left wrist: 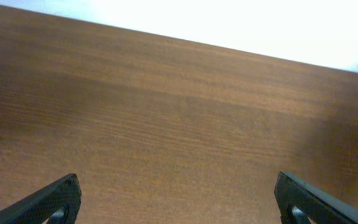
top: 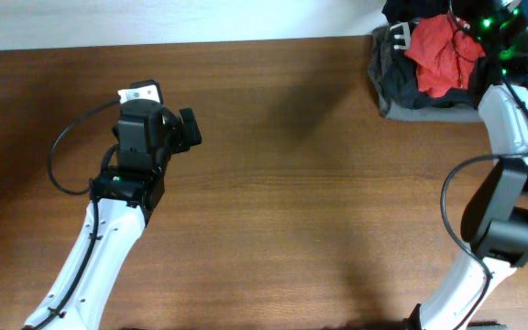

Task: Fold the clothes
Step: 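Carry the shorts right and place them on top of the stack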

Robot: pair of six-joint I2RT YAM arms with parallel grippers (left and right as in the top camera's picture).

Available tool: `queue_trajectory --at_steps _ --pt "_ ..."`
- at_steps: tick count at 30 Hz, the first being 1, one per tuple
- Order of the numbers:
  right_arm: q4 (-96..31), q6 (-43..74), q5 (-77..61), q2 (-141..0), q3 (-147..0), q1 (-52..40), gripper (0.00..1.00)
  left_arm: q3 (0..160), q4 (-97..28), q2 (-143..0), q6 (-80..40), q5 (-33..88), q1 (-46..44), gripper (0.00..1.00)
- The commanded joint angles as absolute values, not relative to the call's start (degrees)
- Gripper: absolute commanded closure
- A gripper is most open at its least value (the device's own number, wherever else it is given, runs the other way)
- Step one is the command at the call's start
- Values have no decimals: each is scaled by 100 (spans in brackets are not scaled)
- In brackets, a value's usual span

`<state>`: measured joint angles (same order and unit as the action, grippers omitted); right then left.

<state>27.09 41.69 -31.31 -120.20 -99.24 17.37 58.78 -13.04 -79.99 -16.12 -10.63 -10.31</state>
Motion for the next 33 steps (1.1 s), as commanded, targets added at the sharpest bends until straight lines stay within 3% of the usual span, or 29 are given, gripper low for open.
queue_trajectory --at_steps 1,7,11,15,18,23,33 --pt "2902 4095 -2838 -12401 -10095 1922 96 5918 -1133 -8014 -1645 -1208 -996 1" --pt "2740 4101 -3275 -12689 -10095 2237 96 5918 -987 -8014 -1647 -1205 -996 1" --pt "1944 4823 -3590 -12680 -10095 2530 96 5918 -906 -8014 -1647 -1205 -996 1" --pt "510 5260 -4007 -12680 -10095 2810 70 5918 -808 -8014 -1647 -1203 -996 1" --pt "-663 5231 -4344 -12680 -10095 2941 65 5918 -768 -8014 -1647 -1203 -996 1" --pt "-2604 4519 -4729 -12652 -10095 3052 58 5918 -733 -8014 -1649 -1184 -996 1" --pt "-5461 2445 -4698 -11688 -10095 3242 57 5918 -847 -8014 -1647 -1181 -996 1"
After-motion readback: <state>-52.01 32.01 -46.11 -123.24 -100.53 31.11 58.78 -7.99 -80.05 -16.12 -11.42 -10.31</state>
